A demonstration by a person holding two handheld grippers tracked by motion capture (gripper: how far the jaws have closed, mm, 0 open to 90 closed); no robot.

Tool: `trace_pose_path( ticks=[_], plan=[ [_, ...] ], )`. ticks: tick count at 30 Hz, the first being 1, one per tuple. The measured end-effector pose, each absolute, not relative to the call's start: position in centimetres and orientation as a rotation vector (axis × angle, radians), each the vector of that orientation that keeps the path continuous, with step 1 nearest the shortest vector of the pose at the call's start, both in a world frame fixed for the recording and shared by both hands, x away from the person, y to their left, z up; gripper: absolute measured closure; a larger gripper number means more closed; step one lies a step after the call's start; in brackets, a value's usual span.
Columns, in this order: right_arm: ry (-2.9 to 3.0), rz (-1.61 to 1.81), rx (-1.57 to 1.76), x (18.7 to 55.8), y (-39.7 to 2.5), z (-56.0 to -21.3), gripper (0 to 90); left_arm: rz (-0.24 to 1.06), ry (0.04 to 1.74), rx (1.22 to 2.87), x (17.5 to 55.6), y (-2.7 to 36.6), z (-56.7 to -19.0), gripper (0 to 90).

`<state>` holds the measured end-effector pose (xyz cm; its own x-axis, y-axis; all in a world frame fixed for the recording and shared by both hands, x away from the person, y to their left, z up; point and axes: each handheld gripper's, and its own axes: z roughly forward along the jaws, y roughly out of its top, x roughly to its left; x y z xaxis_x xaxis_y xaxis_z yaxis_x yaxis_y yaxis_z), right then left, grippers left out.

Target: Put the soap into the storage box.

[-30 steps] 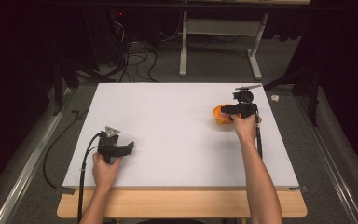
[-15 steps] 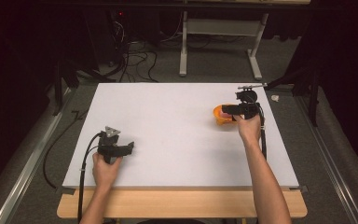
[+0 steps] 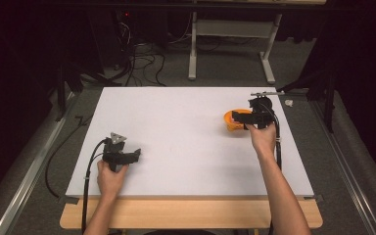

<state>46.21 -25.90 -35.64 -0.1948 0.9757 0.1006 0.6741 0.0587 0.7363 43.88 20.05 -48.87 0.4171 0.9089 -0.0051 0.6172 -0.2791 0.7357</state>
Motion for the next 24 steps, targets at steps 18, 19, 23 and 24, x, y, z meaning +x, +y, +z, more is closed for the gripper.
trace_pose_path(
  ticks=[18,19,23,24],
  plan=[
    [1.899,1.061,1.564,43.0,-25.9,-34.4,19.5,0.56,1.29,2.006,43.9,20.0,-48.9,18.2],
    [1.9,1.066,1.558,42.8,-25.9,-34.5,19.6,0.562,1.29,2.005,43.9,20.0,-48.9,18.2],
    [1.904,1.082,1.546,42.1,-25.8,-34.4,19.6,0.563,1.29,2.004,43.9,20.0,-48.9,18.2],
    [1.907,1.086,1.541,42.0,-25.9,-34.4,19.6,0.562,1.291,2.004,43.9,20.0,-48.9,18.2]
  ],
)
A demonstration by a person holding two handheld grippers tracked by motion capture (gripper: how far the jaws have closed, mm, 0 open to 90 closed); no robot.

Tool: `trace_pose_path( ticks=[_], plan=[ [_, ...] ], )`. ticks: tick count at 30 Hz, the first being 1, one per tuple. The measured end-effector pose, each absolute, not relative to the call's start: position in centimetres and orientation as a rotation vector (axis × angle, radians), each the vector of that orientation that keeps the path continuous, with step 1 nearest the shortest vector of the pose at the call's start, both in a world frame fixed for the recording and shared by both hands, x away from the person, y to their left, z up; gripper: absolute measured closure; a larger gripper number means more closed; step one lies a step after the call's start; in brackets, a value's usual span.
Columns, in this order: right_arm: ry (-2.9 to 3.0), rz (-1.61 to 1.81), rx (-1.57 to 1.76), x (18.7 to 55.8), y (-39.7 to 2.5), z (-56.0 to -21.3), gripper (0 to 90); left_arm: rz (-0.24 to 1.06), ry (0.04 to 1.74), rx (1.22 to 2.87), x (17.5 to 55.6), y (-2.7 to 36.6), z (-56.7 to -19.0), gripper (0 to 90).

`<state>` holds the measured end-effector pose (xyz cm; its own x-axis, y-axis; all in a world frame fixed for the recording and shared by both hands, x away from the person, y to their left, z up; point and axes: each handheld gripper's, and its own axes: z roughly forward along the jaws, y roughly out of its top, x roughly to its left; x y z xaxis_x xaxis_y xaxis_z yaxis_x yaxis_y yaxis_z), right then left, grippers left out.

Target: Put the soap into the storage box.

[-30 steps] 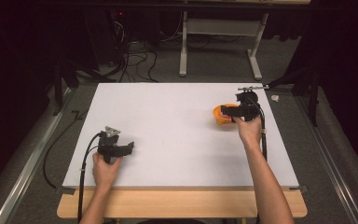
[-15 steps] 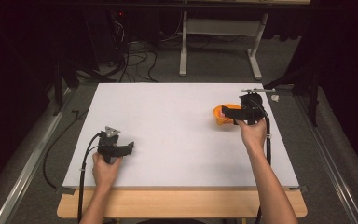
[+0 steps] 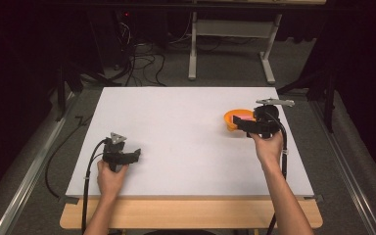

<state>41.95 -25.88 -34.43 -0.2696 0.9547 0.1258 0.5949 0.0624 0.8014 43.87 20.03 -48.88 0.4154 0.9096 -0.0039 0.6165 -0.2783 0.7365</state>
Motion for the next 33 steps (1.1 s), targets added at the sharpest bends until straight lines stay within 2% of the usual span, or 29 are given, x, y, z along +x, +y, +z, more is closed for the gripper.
trace_pose_path(
  ticks=[16,33],
  plan=[
    [1.885,1.138,1.503,39.1,-26.4,-34.5,20.5,0.556,1.291,2.004,43.9,20.1,-48.9,18.1],
    [1.878,1.185,1.504,37.2,-26.8,-36.0,21.2,0.557,1.292,2.004,43.9,20.1,-48.9,18.2]
  ],
)
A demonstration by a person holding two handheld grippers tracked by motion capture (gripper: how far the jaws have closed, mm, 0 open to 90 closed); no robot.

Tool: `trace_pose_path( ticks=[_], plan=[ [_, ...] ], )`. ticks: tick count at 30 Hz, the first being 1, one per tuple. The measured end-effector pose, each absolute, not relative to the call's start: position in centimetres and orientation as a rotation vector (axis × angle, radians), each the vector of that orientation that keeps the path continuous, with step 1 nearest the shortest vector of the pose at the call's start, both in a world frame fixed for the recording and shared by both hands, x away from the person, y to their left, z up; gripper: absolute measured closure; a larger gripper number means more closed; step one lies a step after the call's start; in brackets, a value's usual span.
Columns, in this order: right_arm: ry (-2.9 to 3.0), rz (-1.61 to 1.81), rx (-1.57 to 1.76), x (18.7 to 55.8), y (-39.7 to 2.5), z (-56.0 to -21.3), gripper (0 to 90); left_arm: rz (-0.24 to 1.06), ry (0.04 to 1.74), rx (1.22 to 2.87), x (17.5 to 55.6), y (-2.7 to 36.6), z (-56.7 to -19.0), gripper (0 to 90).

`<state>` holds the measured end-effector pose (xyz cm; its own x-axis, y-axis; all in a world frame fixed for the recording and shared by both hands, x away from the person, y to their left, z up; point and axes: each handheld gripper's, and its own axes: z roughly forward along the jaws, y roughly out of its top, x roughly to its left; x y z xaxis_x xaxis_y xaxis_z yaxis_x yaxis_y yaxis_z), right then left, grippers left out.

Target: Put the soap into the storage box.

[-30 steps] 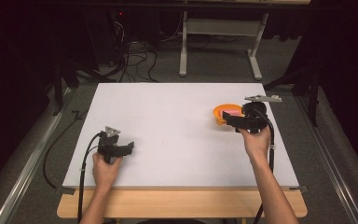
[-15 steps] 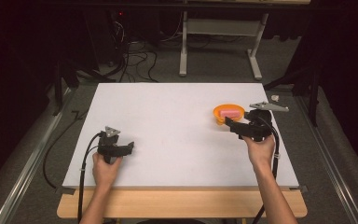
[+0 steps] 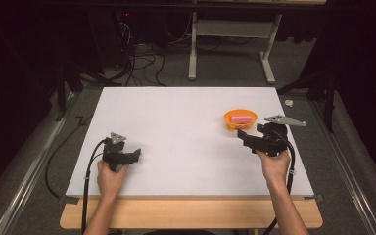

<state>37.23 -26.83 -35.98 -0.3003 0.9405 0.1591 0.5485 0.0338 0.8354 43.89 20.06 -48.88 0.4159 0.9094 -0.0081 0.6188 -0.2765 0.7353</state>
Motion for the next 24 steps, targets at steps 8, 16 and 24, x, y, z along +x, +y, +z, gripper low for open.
trace_pose_path(
  ticks=[8,16,24],
  plan=[
    [1.89,1.189,1.508,36.7,-26.8,-37.0,21.3,0.557,1.292,2.004,43.9,20.1,-48.9,18.1],
    [1.904,1.185,1.526,36.5,-26.9,-38.4,21.6,0.557,1.291,2.005,43.9,20.1,-48.9,18.1],
    [1.919,1.176,1.541,36.5,-26.8,-39.8,21.8,0.557,1.291,2.005,43.9,20.1,-48.9,18.2]
  ],
)
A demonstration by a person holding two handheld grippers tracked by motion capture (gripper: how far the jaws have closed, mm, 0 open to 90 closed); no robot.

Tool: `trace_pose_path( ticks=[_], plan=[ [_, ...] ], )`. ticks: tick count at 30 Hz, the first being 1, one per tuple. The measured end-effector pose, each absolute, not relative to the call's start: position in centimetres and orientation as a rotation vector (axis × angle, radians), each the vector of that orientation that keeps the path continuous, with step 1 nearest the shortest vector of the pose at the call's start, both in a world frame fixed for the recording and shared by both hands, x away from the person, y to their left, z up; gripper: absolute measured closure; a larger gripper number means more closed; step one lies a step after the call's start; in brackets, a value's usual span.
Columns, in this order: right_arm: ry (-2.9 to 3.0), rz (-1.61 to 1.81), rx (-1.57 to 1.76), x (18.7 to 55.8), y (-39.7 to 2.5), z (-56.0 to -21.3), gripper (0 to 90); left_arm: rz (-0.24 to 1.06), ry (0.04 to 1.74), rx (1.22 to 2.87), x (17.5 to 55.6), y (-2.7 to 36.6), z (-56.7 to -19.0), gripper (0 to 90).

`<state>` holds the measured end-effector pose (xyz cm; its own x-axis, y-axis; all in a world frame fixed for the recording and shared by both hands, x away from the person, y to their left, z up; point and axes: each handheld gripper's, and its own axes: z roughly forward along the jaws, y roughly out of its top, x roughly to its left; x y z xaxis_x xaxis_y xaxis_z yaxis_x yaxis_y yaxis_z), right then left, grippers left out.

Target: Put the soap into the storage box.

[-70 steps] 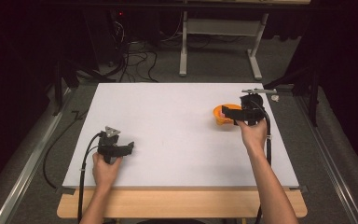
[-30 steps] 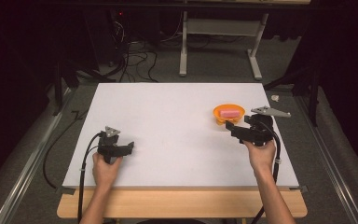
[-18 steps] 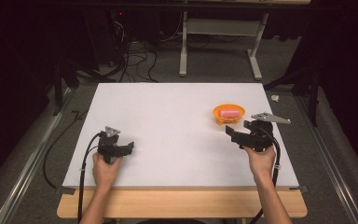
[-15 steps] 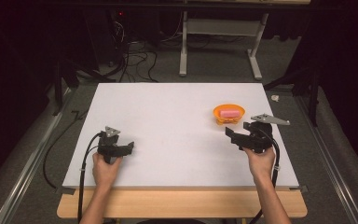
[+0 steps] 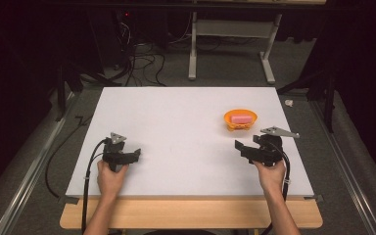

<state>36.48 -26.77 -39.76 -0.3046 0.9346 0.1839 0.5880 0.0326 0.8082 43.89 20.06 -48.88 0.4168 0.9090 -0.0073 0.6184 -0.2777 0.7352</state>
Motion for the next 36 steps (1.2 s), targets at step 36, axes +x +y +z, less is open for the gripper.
trace_pose_path(
  ticks=[36],
  plan=[
    [1.968,1.04,1.638,37.8,-26.0,-45.4,22.0,0.557,1.291,2.004,43.9,20.1,-48.9,18.1]
  ],
)
